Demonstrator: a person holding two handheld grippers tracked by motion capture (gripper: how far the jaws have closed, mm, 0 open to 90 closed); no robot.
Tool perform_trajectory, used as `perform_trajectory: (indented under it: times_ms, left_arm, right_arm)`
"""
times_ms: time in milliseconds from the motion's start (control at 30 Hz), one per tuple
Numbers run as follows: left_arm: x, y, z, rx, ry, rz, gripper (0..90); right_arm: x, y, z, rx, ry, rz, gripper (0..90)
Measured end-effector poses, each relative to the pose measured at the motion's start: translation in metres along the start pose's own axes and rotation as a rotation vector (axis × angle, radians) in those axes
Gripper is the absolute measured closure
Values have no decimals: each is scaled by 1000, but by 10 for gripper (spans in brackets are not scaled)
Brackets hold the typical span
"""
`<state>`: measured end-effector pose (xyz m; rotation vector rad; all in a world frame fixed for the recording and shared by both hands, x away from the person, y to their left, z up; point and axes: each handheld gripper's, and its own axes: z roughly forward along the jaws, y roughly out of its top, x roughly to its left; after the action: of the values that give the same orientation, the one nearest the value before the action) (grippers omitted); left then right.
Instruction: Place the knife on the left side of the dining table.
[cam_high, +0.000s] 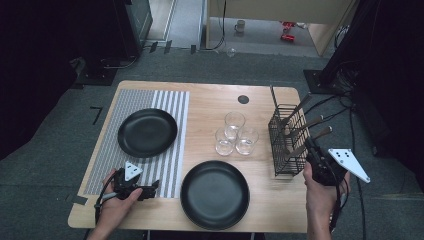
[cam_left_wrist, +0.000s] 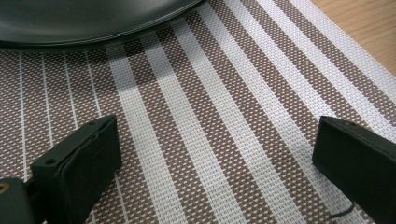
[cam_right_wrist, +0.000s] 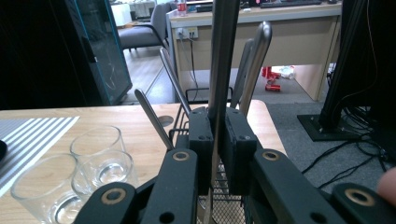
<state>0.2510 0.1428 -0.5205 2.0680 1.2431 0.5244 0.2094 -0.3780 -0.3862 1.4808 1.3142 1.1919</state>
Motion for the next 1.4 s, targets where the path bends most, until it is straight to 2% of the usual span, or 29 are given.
perform_trajectory:
  times_ms: [367,833,867,900,1000,1033,1200,1400]
  left_arm:
    - [0,0,0,-2,0,-3,11]
    - [0,0,0,-3,1,-2,11]
    - [0,0,0,-6,11,-1,11]
    - [1,0,-2,-14,38,-12,11]
    - [3,1,-5,-29,32,-29,11]
    - [4,2,-9,-50,38,-32,11]
    - [2,5,-15,-84,42,-31,11]
    - [-8,11,-23,-125,17,-12,12]
  right_arm:
    - [5,18,-8,-26,14,-27,839]
    - [11,38,-18,-47,24,-31,839]
    - [11,39,-18,-50,26,-34,839]
    - [13,41,-19,-54,29,-37,839]
    - [14,43,-20,-56,35,-41,839]
    - [16,45,-21,-60,40,-41,839]
    - [20,49,-24,-70,53,-43,839]
    - [29,53,-28,-78,74,-52,840]
